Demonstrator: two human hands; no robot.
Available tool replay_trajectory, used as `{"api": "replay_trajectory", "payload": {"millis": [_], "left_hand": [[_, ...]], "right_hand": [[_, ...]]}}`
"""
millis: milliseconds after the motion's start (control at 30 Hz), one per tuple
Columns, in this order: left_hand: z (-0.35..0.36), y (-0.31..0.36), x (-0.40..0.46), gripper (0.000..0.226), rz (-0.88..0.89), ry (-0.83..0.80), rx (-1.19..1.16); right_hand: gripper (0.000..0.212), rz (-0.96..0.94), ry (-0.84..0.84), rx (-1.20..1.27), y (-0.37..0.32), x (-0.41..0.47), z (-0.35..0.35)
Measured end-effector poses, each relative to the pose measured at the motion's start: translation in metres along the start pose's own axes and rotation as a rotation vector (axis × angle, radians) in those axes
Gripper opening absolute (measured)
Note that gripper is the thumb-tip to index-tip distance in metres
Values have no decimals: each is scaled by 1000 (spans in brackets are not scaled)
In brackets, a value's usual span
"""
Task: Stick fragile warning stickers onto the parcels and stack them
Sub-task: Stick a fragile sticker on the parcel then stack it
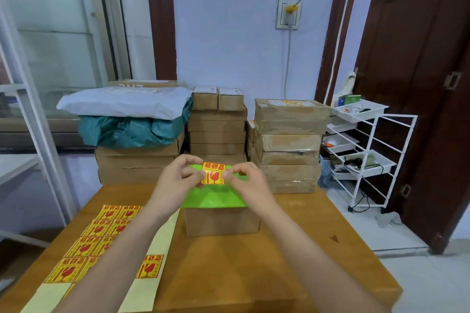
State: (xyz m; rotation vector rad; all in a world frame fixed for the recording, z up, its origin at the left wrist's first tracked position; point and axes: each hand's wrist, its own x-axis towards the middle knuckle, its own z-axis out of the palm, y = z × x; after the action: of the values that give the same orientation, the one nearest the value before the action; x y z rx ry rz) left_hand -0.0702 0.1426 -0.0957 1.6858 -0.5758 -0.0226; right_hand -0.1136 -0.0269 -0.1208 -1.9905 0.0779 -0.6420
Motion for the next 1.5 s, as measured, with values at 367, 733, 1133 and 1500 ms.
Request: {"api": "replay_trajectory", "payload": {"millis": [367, 733, 1133, 1500], "left_hand": [[19, -13, 34, 21, 117, -69, 376], [25, -29, 32, 31, 187, -46, 568], [33, -33, 30, 44, 85, 24, 622], [42, -14, 41, 46, -47, 44, 959]], "right_hand": [[27, 33, -84, -235, 12, 37, -17], [31, -53, -80, -462, 19, 33, -7], [27, -63, -96, -526, 28, 25, -4], [44, 21, -55, -656, 15, 35, 5]]}}
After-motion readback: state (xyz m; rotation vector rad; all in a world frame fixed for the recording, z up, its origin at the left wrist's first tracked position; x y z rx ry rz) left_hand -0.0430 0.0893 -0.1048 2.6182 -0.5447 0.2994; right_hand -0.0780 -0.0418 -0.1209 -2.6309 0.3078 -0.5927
